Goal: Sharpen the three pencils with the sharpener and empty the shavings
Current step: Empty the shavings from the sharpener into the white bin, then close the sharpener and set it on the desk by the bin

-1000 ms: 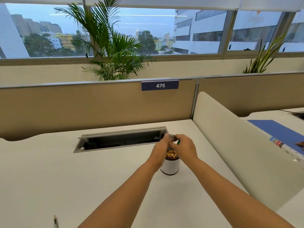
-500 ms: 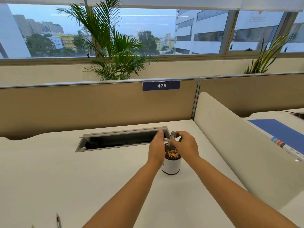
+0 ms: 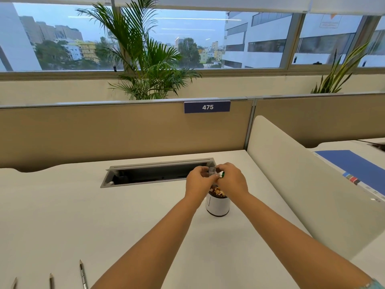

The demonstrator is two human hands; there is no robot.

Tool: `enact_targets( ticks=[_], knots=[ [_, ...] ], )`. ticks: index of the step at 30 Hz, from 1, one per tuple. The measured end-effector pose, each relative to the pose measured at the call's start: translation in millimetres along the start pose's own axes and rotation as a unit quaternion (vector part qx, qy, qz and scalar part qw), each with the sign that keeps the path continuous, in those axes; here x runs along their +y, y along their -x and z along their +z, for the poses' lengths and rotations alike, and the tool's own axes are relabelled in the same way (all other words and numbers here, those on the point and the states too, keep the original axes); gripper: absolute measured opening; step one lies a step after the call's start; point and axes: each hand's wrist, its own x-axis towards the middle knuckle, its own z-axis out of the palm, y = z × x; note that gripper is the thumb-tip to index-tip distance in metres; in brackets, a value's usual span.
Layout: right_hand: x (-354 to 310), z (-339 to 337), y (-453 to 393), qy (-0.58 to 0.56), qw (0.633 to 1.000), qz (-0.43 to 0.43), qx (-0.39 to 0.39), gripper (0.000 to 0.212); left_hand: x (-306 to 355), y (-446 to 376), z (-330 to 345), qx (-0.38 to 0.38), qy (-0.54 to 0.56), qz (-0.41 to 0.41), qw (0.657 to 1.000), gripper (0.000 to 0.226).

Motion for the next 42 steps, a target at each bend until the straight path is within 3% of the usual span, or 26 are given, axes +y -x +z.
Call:
enact_targets(
  ticks=[5, 9, 11, 13, 16, 17, 24, 29, 38, 42],
  knots=[
    [-13, -2, 14, -0.014, 0.999, -0.025, -0.027, 0.038, -4, 6, -18, 0.017, 0.047, -0.034, 0.998, 0.033],
    [-23, -2, 24, -0.167, 0.984, 0.025, -0.050, 0.054, -7, 16, -40, 0.057, 0.101, -0.055, 0.992, 0.024],
    [-29, -3, 25, -0.261, 0.951, 0.145, -0.076, 0.047, -9, 24, -55, 0.059, 0.186, -0.108, 0.975, 0.022],
    [-36, -4, 27, -0.358, 0.891, 0.264, -0.092, 0.032, -13, 32, -73, 0.063, 0.252, -0.154, 0.953, 0.024],
    [-51, -6, 46, -0.520, 0.783, 0.327, -0.098, 0.028, -23, 49, -101, 0.061, 0.296, -0.173, 0.938, 0.030],
    [-55, -5, 55, -0.540, 0.773, 0.312, -0.114, 0.031, -26, 55, -111, 0.058, 0.307, -0.172, 0.934, 0.032],
    [-92, 33, 110, -0.448, 0.849, 0.215, -0.180, 0.037, -60, 106, -171, 0.063, 0.381, -0.202, 0.900, 0.023],
    [-121, 65, 142, -0.422, 0.863, 0.199, -0.192, 0.038, -84, 133, -204, 0.073, 0.403, -0.210, 0.888, 0.010],
    [-145, 99, 179, -0.304, 0.930, 0.107, -0.175, 0.031, -103, 158, -243, 0.084, 0.386, -0.203, 0.896, 0.008],
    [-153, 109, 193, -0.281, 0.937, 0.089, -0.186, 0.029, -112, 167, -256, 0.086, 0.374, -0.205, 0.900, 0.009]
  ],
)
